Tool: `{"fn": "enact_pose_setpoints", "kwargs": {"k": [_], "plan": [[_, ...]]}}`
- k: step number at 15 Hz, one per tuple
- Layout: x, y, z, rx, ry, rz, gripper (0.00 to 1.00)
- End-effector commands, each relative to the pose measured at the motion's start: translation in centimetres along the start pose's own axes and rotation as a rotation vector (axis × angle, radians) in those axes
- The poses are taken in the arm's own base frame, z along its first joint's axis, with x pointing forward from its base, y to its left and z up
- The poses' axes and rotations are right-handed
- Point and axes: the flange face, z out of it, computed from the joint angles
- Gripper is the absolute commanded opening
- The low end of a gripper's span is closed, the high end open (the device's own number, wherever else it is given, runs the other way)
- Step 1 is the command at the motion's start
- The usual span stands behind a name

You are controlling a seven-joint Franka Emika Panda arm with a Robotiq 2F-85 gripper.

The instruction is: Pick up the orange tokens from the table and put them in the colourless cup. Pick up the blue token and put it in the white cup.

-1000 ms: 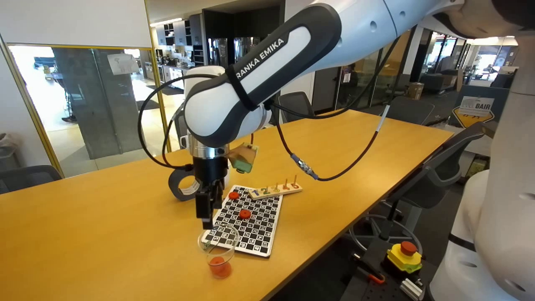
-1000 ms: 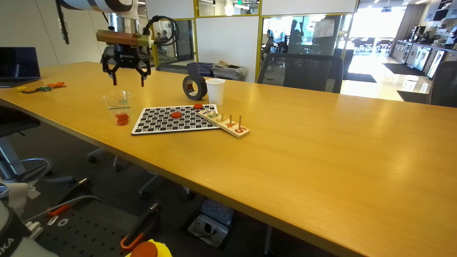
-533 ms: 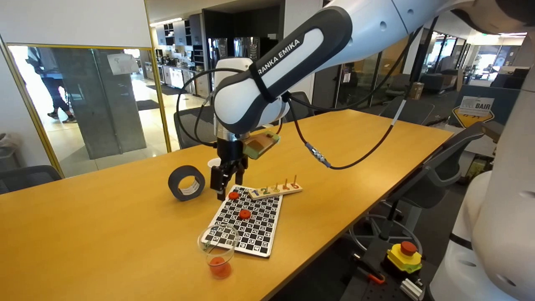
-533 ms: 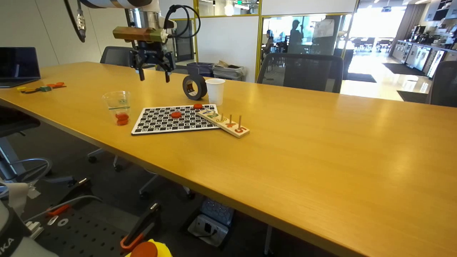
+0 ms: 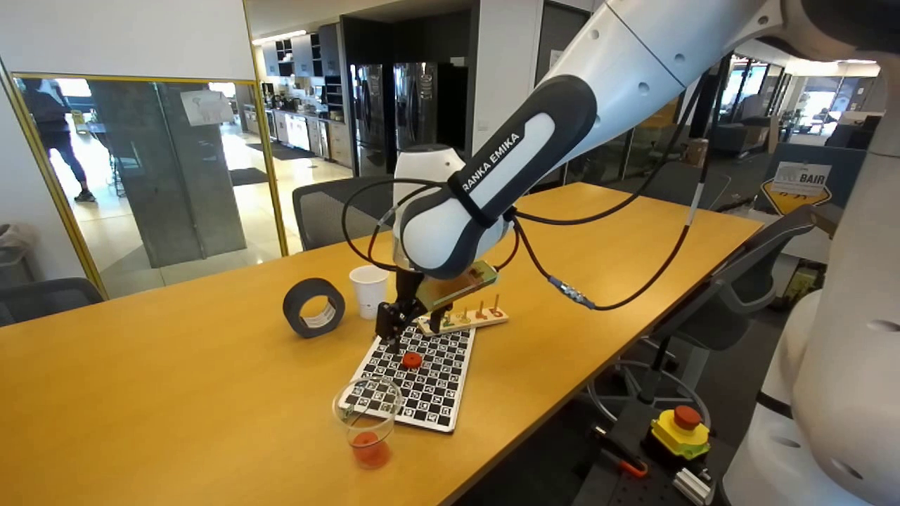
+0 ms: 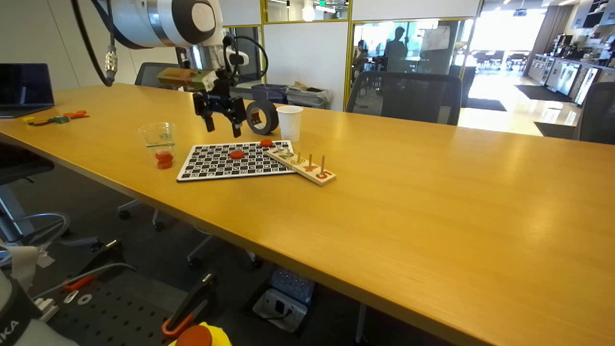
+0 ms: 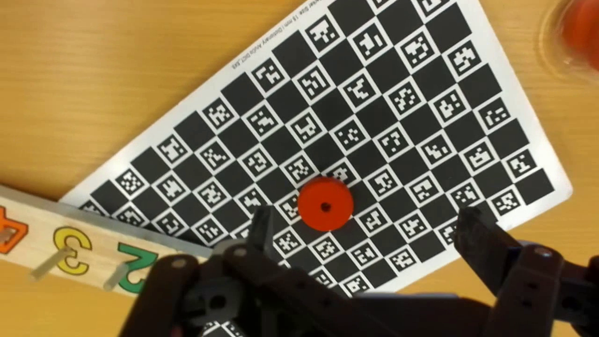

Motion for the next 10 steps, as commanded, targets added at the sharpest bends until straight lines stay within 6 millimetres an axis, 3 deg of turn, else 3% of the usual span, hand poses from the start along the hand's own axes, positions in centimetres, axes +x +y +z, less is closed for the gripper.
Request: {"fn": "enact_pose_setpoints", "kwargs": {"k": [1,10], "plan": [[-0.3,0.7,1.6,-0.014,0.040,0.126,1.00],[1.2,1.2,4.7,0.005,0.063,0.189,1.00]]}}
